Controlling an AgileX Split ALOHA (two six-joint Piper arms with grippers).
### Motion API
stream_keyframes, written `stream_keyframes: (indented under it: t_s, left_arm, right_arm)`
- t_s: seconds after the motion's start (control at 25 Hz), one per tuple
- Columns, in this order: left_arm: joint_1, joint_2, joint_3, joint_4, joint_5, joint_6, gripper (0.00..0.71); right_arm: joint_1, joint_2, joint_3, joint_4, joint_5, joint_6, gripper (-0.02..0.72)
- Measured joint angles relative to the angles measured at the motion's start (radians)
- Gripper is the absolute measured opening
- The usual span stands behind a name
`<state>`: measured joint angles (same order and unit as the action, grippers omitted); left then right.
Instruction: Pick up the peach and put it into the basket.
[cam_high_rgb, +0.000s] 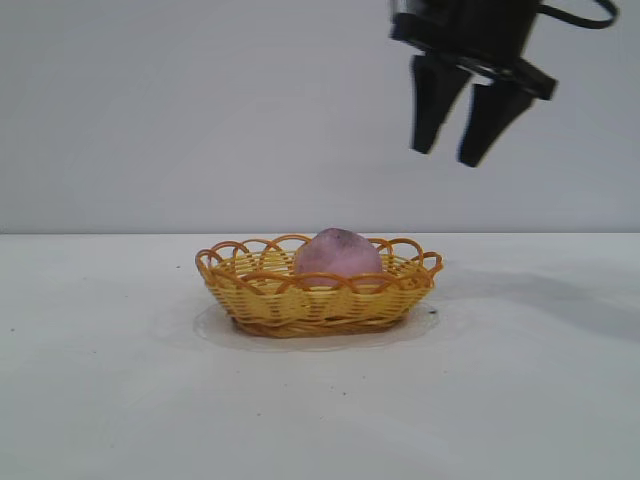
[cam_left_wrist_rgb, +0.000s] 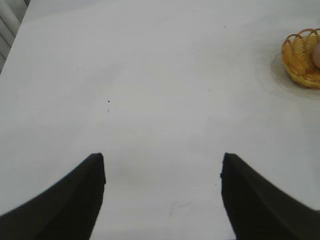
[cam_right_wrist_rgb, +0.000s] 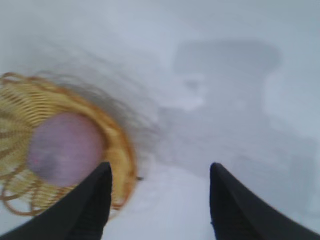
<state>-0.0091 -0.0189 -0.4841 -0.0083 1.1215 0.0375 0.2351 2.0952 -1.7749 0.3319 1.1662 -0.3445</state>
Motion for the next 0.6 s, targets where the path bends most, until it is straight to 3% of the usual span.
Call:
stream_keyframes:
  t_s: [0.12, 0.32, 0.6]
  left_arm:
    - [0.000, 0.000, 0.000, 0.000, 0.000, 0.000, 0.434]
    - [0.000, 0.000, 0.000, 0.000, 0.000, 0.000, 0.434]
    - [0.000, 0.000, 0.000, 0.000, 0.000, 0.000, 0.434]
  right_arm:
    - [-0.051, 0.000, 0.000, -0.053, 0.017, 0.012, 0.370]
    - [-0.112, 0.000, 0.000, -0.194, 0.044, 0.111, 0.370]
    - [-0.170, 0.000, 0.000, -0.241, 0.060, 0.172, 0.370]
